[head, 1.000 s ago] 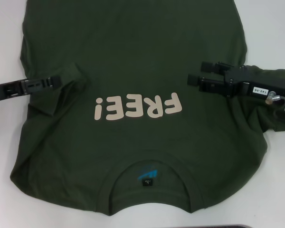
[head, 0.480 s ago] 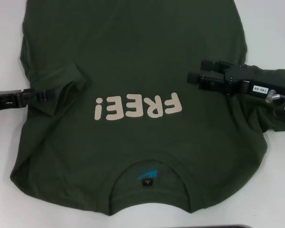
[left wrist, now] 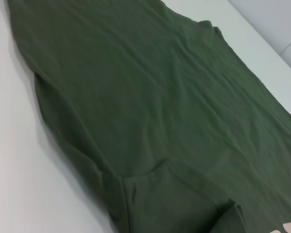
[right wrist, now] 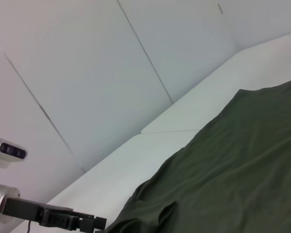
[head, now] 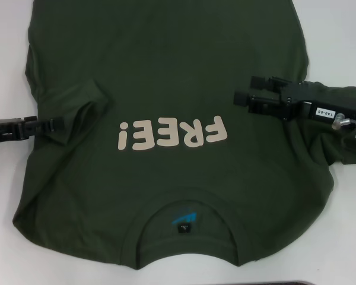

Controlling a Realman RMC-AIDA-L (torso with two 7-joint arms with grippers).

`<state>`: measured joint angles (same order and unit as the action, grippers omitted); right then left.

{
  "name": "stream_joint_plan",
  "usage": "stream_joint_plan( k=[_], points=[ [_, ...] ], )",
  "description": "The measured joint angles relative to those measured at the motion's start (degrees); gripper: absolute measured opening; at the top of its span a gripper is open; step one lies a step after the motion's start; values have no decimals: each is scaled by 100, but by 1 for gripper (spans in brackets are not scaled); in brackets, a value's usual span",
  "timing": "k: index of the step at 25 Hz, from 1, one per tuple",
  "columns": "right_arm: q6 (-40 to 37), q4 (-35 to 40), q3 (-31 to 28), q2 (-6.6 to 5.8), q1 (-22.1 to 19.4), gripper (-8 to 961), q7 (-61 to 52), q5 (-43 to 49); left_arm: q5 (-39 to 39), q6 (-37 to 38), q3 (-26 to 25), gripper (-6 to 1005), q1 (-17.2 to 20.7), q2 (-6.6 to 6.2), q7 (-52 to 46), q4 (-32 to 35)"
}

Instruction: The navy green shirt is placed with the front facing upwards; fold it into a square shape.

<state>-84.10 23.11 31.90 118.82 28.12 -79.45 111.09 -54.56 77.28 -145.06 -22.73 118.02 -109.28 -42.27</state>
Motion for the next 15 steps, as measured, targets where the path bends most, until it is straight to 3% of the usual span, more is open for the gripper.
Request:
stream_joint_plan(
  k=[15],
  points=[
    [-19, -11, 0, 0, -9, 897, 0, 1, 69, 148, 149, 891, -6, 22, 4, -23]
  ],
)
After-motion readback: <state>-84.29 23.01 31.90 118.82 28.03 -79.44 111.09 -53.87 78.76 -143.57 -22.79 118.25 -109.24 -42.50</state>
